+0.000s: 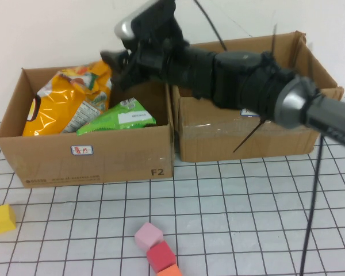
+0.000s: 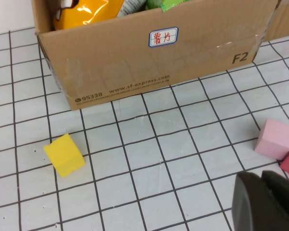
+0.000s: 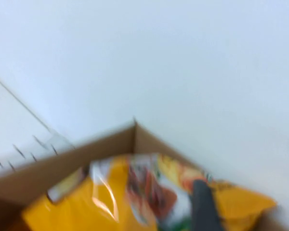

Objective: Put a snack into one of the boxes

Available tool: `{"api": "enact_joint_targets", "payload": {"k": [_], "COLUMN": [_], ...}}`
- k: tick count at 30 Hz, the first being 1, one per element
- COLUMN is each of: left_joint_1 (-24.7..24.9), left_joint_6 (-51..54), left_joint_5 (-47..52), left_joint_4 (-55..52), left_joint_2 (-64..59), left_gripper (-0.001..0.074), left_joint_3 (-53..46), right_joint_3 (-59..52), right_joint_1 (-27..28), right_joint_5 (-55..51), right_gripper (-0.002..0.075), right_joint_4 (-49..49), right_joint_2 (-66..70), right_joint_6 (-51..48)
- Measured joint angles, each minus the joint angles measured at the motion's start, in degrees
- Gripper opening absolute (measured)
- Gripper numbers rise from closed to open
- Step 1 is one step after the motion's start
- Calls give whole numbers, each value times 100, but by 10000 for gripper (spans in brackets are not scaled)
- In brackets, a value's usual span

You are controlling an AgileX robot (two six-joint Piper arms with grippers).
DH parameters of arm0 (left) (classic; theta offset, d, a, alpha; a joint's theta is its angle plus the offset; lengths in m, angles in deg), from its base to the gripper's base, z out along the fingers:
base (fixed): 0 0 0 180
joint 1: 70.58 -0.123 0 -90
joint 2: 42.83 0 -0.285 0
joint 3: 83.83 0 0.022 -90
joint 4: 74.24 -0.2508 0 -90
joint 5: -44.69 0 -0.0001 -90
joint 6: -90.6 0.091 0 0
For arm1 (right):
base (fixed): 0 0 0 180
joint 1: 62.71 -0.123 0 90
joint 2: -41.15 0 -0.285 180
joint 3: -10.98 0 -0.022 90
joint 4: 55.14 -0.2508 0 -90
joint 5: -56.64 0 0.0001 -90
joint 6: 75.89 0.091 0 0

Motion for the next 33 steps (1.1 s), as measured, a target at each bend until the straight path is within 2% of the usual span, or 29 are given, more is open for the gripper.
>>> {"api": "enact_joint_targets", "payload": {"k": [5,7,9,12,17,22,27,33], "left_joint_1": [0,0,0,0,0,0,0,0], "left_joint_6": [0,0,0,0,0,0,0,-33], "left_joint_5": [0,0,0,-51,-262,-436,-357,-333], "left_joint_4": [13,24,24,24,33,-181,-712,-1137], "left_joint_2": [0,0,0,44,237,593,964,1547], "left_gripper": [-1,-1,-1,-1,-1,-1,-1,-1], "left_joint_3": [0,0,0,0,0,0,-40,-508], "right_joint_3": [0,0,9,13,22,-48,-931,-2970], "right_joint_1": [0,0,0,0,0,-10,-10,-10], "right_joint_5": [-576,-773,-927,-1399,-2928,-4526,-4686,-3723], "right_gripper": [123,58,29,11,7,7,7,7], "right_joint_4": [327,783,1428,2866,5780,7842,8577,8964], "right_joint_2": [-557,-768,-958,-1231,-1637,-2007,-2716,-4065], "right_joint_6": [33,217,700,1825,3992,5493,6061,6702]}}
